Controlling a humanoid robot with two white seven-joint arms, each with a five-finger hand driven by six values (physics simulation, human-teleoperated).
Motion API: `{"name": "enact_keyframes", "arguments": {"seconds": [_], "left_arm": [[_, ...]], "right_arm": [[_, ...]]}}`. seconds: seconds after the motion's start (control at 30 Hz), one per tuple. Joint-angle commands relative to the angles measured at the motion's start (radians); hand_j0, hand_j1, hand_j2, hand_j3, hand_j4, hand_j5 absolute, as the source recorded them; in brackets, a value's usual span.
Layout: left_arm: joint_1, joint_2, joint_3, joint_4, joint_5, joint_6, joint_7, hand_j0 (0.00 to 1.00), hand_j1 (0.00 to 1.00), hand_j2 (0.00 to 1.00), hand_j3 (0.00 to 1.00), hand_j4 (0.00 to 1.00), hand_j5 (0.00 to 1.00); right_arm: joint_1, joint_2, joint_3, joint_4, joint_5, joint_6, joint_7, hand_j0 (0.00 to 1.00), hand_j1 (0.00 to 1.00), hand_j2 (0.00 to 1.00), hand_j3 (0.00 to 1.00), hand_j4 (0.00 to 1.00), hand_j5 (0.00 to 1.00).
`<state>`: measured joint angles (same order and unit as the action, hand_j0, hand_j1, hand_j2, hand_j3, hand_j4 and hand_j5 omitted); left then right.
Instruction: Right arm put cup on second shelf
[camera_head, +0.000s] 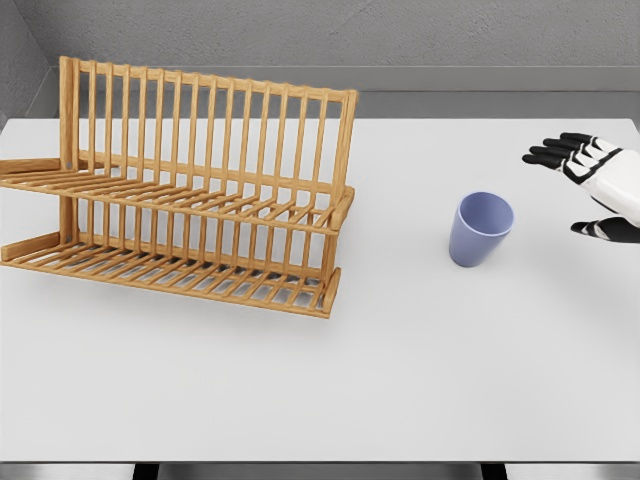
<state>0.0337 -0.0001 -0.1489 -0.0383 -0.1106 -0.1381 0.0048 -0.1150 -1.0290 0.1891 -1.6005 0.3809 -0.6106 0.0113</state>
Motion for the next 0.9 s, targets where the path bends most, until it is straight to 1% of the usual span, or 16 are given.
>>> {"name": "enact_keyframes", "arguments": {"seconds": [0.0, 0.07, 0.1, 0.13, 0.17, 0.23, 0.27, 0.3, 0.37, 0.4, 0.57, 0.67, 0.7, 0.77, 0.8, 0.87], "left_arm": [[0.0, 0.0, 0.0, 0.0, 0.0, 0.0, 0.0, 1.0, 1.0, 1.0, 1.0, 1.0, 1.0], [0.0, 0.0, 0.0, 0.0, 0.0, 0.0, 0.0, 1.0, 1.0, 1.0, 1.0, 1.0, 1.0], [0.0, 0.0, 0.0, 0.0, 0.0, 0.0, 0.001, 1.0, 1.0, 1.0, 1.0, 1.0, 1.0], [0.0, 0.0, 0.0, 0.0, 0.0, 0.0, 0.0, 1.0, 1.0, 1.0, 1.0, 1.0, 1.0], [0.0, 0.0, 0.0, 0.0, 0.0, 0.0, 0.0, 1.0, 1.0, 1.0, 1.0, 1.0, 1.0], [0.0, 0.0, 0.0, 0.0, 0.0, 0.0, 0.0, 1.0, 1.0, 1.0, 1.0, 1.0, 1.0], [0.0, 0.0, 0.0, 0.0, 0.0, 0.0, 0.0, 1.0, 1.0, 1.0, 1.0, 1.0, 1.0], [0.0, 0.0, 0.0, 0.0, 0.0, 0.0, 0.0, 1.0, 1.0, 1.0, 1.0, 1.0, 1.0], [0.0, 0.0, 0.0, 0.0, 0.0, 0.0, 0.0, 1.0, 1.0, 1.0, 1.0, 1.0, 1.0], [0.0, 0.0, 0.0, 0.0, 0.0, 0.0, 0.0, 1.0, 1.0, 1.0, 1.0, 1.0, 1.0], [0.0, 0.0, 0.0, 0.0, 0.0, 0.0, 0.0, 1.0, 1.0, 1.0, 1.0, 1.0, 1.0], [0.0, 0.0, 0.0, 0.0, 0.0, 0.0, 0.0, 1.0, 1.0, 1.0, 1.0, 1.0, 1.0], [0.0, 0.0, 0.0, 0.0, 0.0, 0.0, 0.0, 1.0, 1.0, 1.0, 1.0, 1.0, 1.0], [0.0, 0.0, 0.0, 0.0, 0.0, 0.0, 0.0, 1.0, 1.0, 1.0, 1.0, 1.0, 1.0], [0.0, 0.0, 0.0, 0.0, 0.0, 0.0, 0.0, 1.0, 1.0, 1.0, 1.0, 1.0, 1.0], [0.0, 0.0, 0.0, 0.0, 0.0, 0.0, 0.0, 1.0, 1.0, 1.0, 1.0, 1.0, 1.0]], "right_arm": [[0.0, -0.002, 0.001, -0.003, -0.011, 0.0, -0.002, 1.0, 1.0, 1.0, 1.0, 1.0, 1.0], [0.0, -0.003, -0.002, 0.016, -0.022, 0.0, -0.013, 1.0, 1.0, 1.0, 1.0, 1.0, 1.0], [0.003, -0.003, 0.001, 0.037, -0.039, 0.021, -0.013, 1.0, 1.0, 1.0, 1.0, 1.0, 1.0], [0.0, -0.003, 0.001, 0.034, -0.039, 0.072, -0.008, 1.0, 1.0, 1.0, 1.0, 1.0, 1.0], [-0.026, -0.006, 0.001, 0.028, -0.039, 0.074, 0.038, 1.0, 1.0, 1.0, 1.0, 1.0, 1.0], [-0.127, -0.002, 0.006, 0.031, -0.039, 0.071, 0.4, 1.0, 1.0, 1.0, 1.0, 1.0, 1.0], [-0.181, 0.003, 0.016, 0.028, -0.039, 0.071, 0.545, 1.0, 1.0, 1.0, 1.0, 1.0, 1.0], [-0.248, 0.029, 0.049, 0.03, -0.039, 0.069, 0.6, 1.0, 1.0, 1.0, 1.0, 1.0, 1.0], [-0.359, 0.061, 0.168, 0.054, -0.039, 0.077, 0.6, 1.0, 1.0, 1.0, 1.0, 1.0, 1.0], [-0.385, 0.073, 0.202, 0.08, -0.039, 0.075, 0.6, 1.0, 1.0, 1.0, 1.0, 1.0, 1.0], [-0.399, 0.079, 0.21, 0.082, -0.037, 0.074, 0.6, 1.0, 1.0, 1.0, 1.0, 1.0, 1.0], [-0.417, 0.093, 0.26, 0.082, -0.037, 0.075, 0.6, 1.0, 1.0, 1.0, 1.0, 1.0, 1.0], [-0.431, 0.112, 0.266, 0.088, -0.033, 0.077, 0.6, 1.0, 1.0, 1.0, 1.0, 1.0, 1.0], [-0.508, 0.151, 0.354, 0.158, -0.031, 0.075, 0.6, 1.0, 1.0, 1.0, 1.0, 1.0, 1.0], [-0.529, 0.165, 0.392, 0.181, -0.031, 0.075, 0.6, 1.0, 1.0, 1.0, 1.0, 1.0, 1.0], [-0.532, 0.171, 0.411, 0.188, -0.03, 0.075, 0.6, 1.0, 1.0, 1.0, 1.0, 1.0, 1.0]]}}
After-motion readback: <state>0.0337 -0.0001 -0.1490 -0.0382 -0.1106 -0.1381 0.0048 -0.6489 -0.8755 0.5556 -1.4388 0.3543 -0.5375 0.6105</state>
